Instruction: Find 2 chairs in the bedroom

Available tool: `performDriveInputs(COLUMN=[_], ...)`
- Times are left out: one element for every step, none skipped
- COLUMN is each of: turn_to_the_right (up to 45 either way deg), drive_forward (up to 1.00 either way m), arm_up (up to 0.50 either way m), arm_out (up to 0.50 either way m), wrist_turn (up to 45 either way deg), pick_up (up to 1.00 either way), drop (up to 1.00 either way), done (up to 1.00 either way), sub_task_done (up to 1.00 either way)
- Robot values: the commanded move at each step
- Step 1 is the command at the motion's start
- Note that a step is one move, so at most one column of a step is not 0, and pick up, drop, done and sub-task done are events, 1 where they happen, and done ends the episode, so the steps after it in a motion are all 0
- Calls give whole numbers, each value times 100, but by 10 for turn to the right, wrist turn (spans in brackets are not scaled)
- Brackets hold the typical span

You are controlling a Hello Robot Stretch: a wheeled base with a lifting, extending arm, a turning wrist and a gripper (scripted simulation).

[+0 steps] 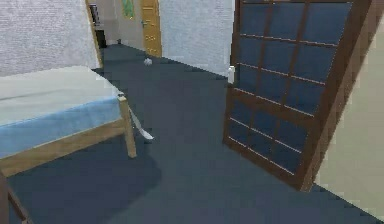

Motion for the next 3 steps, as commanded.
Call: performDriveInputs(turn_to_the_right=[0, -60, 0], drive_forward=[10, 0, 100], arm_up=[0, 0, 0], arm_out=[0, 0, 0], wrist_turn=[0, 0, 0], pick_up=[0, 0, 0], drop=[0, 0, 0], done=[0, 0, 0], sub_task_done=[0, 0, 0])
